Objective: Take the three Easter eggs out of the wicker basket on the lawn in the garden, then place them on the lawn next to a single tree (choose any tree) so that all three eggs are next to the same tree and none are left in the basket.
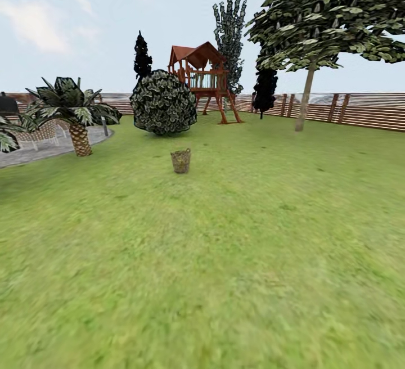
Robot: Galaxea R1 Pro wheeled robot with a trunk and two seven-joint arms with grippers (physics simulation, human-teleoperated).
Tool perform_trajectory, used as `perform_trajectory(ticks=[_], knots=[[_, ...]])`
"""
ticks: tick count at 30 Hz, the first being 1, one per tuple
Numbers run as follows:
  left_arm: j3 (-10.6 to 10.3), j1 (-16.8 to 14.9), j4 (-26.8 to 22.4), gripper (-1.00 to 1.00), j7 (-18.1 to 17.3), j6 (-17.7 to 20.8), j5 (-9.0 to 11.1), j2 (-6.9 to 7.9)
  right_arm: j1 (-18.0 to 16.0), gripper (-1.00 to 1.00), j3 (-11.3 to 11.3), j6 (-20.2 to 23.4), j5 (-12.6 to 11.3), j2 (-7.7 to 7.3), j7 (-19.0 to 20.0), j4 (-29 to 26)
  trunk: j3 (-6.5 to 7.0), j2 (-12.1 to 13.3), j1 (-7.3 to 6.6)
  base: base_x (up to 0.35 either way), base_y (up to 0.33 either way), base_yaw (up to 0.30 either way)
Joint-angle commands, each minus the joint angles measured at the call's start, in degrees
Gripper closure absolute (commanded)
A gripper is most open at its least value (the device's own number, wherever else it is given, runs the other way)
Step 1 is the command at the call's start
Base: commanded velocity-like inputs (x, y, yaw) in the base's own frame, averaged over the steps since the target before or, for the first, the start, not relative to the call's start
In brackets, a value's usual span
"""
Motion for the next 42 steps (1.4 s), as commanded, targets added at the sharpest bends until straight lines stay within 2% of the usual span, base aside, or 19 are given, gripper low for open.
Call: perform_trajectory(ticks=[1, 42], knots=[[0.01, 0.03, -0.10, -1.00, 0.00, 0.00, 0.01, 0.00, -0.08, -1.00, -0.03, -0.05, -0.05, 0.00, -0.04, 0.11, -0.04, -0.02, 0.03, 0.334, 0.000, 0.000], [0.01, 0.03, -0.10, -1.00, 0.00, 0.00, 0.01, 0.00, -0.08, -1.00, -0.01, -0.05, -0.07, 0.00, -0.04, 0.12, -0.04, -0.02, 0.03, 0.334, 0.000, 0.000]])
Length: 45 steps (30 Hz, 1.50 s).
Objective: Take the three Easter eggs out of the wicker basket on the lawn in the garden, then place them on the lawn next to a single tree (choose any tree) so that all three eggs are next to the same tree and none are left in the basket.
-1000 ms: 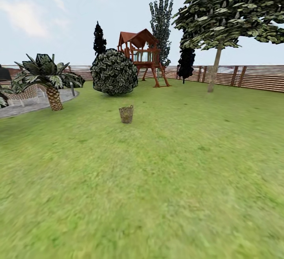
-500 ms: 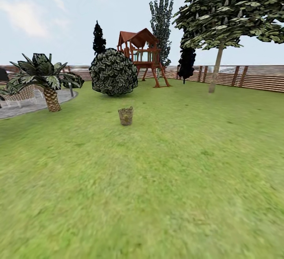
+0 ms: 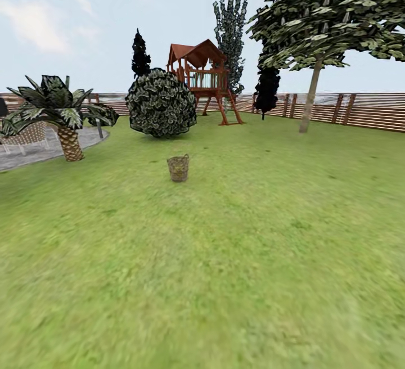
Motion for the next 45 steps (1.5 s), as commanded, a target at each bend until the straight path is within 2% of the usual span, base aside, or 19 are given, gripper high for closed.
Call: perform_trajectory(ticks=[1, 32, 37, 40, 43, 45], knots=[[0.01, 0.03, -0.10, -1.00, 0.00, 0.00, 0.01, 0.00, -0.08, -1.00, -0.05, -0.05, -0.04, 0.01, -0.04, 0.10, -0.04, -0.02, 0.03, 0.335, 0.000, 0.000], [0.01, 0.03, -0.10, -1.00, 0.05, 0.00, 0.01, -0.04, -0.08, -1.00, -0.14, -0.05, -0.11, -0.15, -0.04, 0.02, -0.04, -0.02, 0.03, 0.334, 0.000, 0.000], [0.13, 0.03, -1.78, -1.00, -0.06, -0.03, 0.20, 0.18, -0.08, -1.00, -0.15, -0.20, -0.11, -0.66, -0.08, -5.27, -0.04, -0.02, 0.03, 0.334, 0.001, 0.000], [0.23, 0.03, -4.22, -1.00, -0.23, 0.04, 0.90, 0.25, -0.08, -1.00, 0.29, -0.13, 0.39, -0.61, -0.09, -6.95, -0.04, -0.02, 0.03, 0.311, 0.042, 0.000], [0.22, 0.03, -5.98, -1.00, -0.03, 0.27, 3.27, 0.16, -0.08, -1.00, 0.34, 0.38, 0.66, -0.83, -0.38, -7.57, -0.04, -0.02, 0.03, 0.093, 0.016, 0.000], [0.19, 0.03, -8.75, -1.00, 0.12, 0.82, 4.18, -0.16, -0.21, -1.00, 0.20, 3.56, 0.82, -1.50, -1.39, -10.29, -0.04, -0.02, 0.03, 0.023, 0.004, 0.000]])
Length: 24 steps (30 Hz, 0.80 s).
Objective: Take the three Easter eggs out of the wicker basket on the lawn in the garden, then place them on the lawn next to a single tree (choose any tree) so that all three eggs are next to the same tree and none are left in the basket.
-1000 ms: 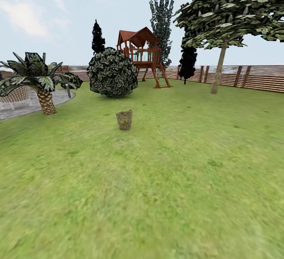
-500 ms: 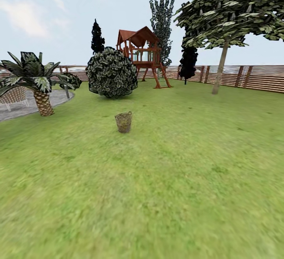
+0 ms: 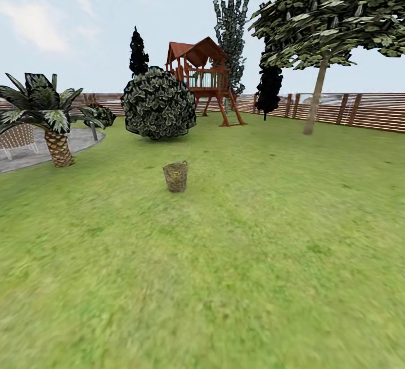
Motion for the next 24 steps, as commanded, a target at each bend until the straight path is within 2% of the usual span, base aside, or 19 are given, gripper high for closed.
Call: perform_trajectory(ticks=[1, 2, 3, 4, 5, 6, 8, 9, 10, 11, 12, 15, 19, 21, 23, 24], knots=[[0.00, 0.03, -2.79, -1.00, 0.10, 1.30, 0.62, -0.25, -0.05, -1.00, 0.00, 3.82, 0.05, -0.06, -0.87, -3.28, -0.05, -0.02, 0.00, 0.012, 0.002, 0.000], [0.00, 0.01, -6.14, -1.00, 0.15, 4.11, 0.70, -0.58, -0.08, -1.00, 0.01, 8.58, 0.08, -0.07, -1.87, -7.42, -0.05, -0.02, 0.00, 0.007, 0.001, 0.000], [0.00, -0.02, -9.95, -1.00, 0.19, 9.05, 0.77, -0.85, -0.09, -1.00, 0.02, 14.00, 0.01, -0.10, -2.97, -11.94, -0.05, -0.02, 0.00, 0.005, 0.001, 0.000], [0.02, -0.19, -16.61, -1.00, 0.26, 20.37, 0.88, -0.99, -0.23, -1.00, 0.02, 21.73, -0.33, -0.19, -4.15, -19.21, -0.05, -0.02, 0.00, 0.002, 0.000, 0.000], [0.11, -0.38, -20.96, -1.00, 0.29, 27.97, 0.98, -0.94, -0.38, -1.00, 0.00, 25.29, -0.51, -0.25, -4.56, -23.35, -0.05, -0.02, 0.00, 0.002, 0.000, 0.000], [1.18, -1.02, -27.79, -1.00, 0.38, 36.90, 1.37, -0.84, -1.00, -1.00, 0.03, 28.80, -0.64, -0.16, -4.92, -28.79, -0.05, -0.02, 0.00, 0.000, 0.000, 0.000], [5.36, -2.56, -38.45, -1.00, 0.83, 42.64, 1.97, -0.99, -3.86, -1.00, 0.12, 33.21, -0.63, 0.26, -5.14, -33.53, -0.05, -0.02, 0.00, 0.000, 0.000, 0.000], [7.99, -3.27, -43.87, -1.00, 1.13, 44.58, 2.33, -1.14, -6.70, -1.00, 0.15, 36.88, -0.64, 0.47, -5.18, -34.70, -0.05, -0.02, 0.00, 0.000, 0.000, 0.000], [11.03, -3.96, -49.51, -1.00, 1.46, 47.28, 3.03, -1.43, -11.86, -1.00, -0.05, 44.61, -0.76, 0.40, -5.04, -35.22, -0.05, -0.02, 0.00, 0.000, 0.000, 0.000], [12.18, -4.23, -51.19, -1.00, 1.62, 48.72, 3.49, -1.60, -14.64, -1.00, -0.28, 48.80, -1.09, 0.22, -4.86, -35.23, -0.05, -0.02, 0.00, 0.000, 0.000, 0.000], [12.87, -4.40, -51.89, -1.00, 1.76, 49.70, 3.71, -1.72, -16.32, -1.00, -0.70, 50.84, -1.72, 0.05, -4.76, -35.41, -0.05, -0.02, 0.00, 0.000, 0.000, 0.000], [14.03, -4.62, -52.91, -1.00, 1.63, 51.37, 3.97, -1.36, -18.51, -1.00, -2.01, 53.01, -3.40, 0.20, -4.80, -34.74, -0.05, -0.02, 0.00, 0.000, 0.000, 0.000], [14.24, -4.69, -59.82, -1.00, 1.66, 54.95, 3.91, -0.51, -19.20, -1.00, -2.33, 53.63, -3.91, 0.87, -4.93, -33.61, -0.06, -0.02, 0.00, 0.000, 0.000, 0.005], [14.11, -4.69, -58.73, -1.00, 1.73, 55.15, 3.70, -0.54, -19.24, -1.00, -2.23, 53.71, -3.79, 0.72, -4.93, -33.54, -0.09, -0.02, 0.00, 0.000, 0.000, 0.029], [14.14, -4.69, -56.89, -1.00, 1.74, 55.25, 3.20, -0.49, -19.27, -1.00, -1.94, 53.90, -2.49, 0.54, -5.14, -33.43, -0.10, -0.02, 0.00, 0.000, 0.000, 0.010], [14.14, -4.69, -56.44, -1.00, 1.74, 55.25, 3.14, -0.53, -19.27, -1.00, -1.80, 53.86, 0.25, 0.51, -5.44, -33.42, -0.10, -0.02, 0.00, 0.000, 0.000, 0.004]])
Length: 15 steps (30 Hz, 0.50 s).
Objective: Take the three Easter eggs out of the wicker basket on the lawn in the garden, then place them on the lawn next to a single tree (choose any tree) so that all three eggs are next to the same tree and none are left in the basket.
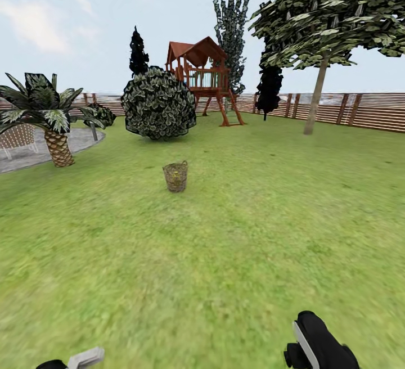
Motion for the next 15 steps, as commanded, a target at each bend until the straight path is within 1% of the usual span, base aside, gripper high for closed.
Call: perform_trajectory(ticks=[1, 2, 3, 5, 6, 7, 9, 10, 11, 13, 15], knots=[[0.05, -0.03, 0.17, -1.00, 0.19, 0.22, 0.37, -0.07, -0.03, -1.00, -0.01, 0.16, 2.33, 0.05, -0.20, -0.12, -0.07, -0.04, 0.00, 0.000, 0.000, 0.003], [0.02, -0.04, 0.63, -1.00, 0.26, 0.13, 0.22, -0.14, -0.03, -1.00, 0.00, 0.07, 5.63, 0.15, -0.29, -0.17, -0.07, -0.04, 0.00, 0.000, 0.000, 0.020], [0.00, -0.04, 1.06, -1.00, 0.39, 0.08, 0.09, -0.22, -0.03, -1.00, -0.16, 0.00, 7.40, 0.24, -0.34, -0.16, -0.07, -0.04, 0.00, 0.000, 0.000, 0.013], [-0.02, -0.11, 3.10, -1.00, 1.49, 0.03, -0.51, -0.36, -0.03, -1.00, -0.45, 0.00, 9.46, 0.28, -0.55, -0.42, -0.07, -0.04, 0.00, 0.000, 0.000, 0.007], [-0.02, -0.46, 5.22, -1.00, 2.60, 0.00, -0.95, -0.36, -0.03, -1.00, -0.53, 0.05, 9.94, 0.29, -0.65, -0.46, -0.08, -0.04, 0.00, 0.000, 0.000, 0.003], [-0.03, -2.15, 10.41, -1.00, 4.65, -0.12, -1.47, -0.30, -0.03, -1.00, -0.40, 0.19, 10.40, 0.38, -0.69, -0.40, -0.08, -0.04, 0.00, 0.000, 0.000, 0.002], [0.01, -6.70, 17.97, -1.00, 6.63, -0.26, -1.69, -0.23, -0.03, -1.00, -0.16, 0.26, 10.58, 0.56, -0.58, -0.12, -0.08, -0.04, 0.00, 0.000, 0.000, 0.001], [0.03, -9.06, 20.27, -1.00, 7.06, -0.27, -1.70, -0.21, -0.03, -1.00, -0.09, 0.06, 10.55, 0.68, -0.54, -0.05, -0.08, -0.04, 0.00, 0.000, 0.000, 0.000], [0.04, -12.08, 22.33, -1.00, 7.61, -0.31, -1.70, -0.23, -0.03, -1.00, -0.11, -0.27, 10.55, 0.97, -0.52, 0.06, -0.08, -0.04, 0.00, 0.000, 0.000, 0.000], [0.05, -13.32, 22.80, -1.00, 7.94, -0.34, -1.73, -0.34, -0.03, -1.00, -0.07, -0.50, 10.63, 1.13, -0.51, 0.07, -0.08, -0.04, 0.00, 0.000, 0.000, 0.000], [0.00, -13.83, 23.03, -1.00, 7.94, -0.29, -1.78, -0.58, -0.03, -1.00, -0.28, -0.63, 10.48, 0.92, -0.28, 0.07, -0.08, -0.04, 0.00, 0.000, 0.000, 0.000]])
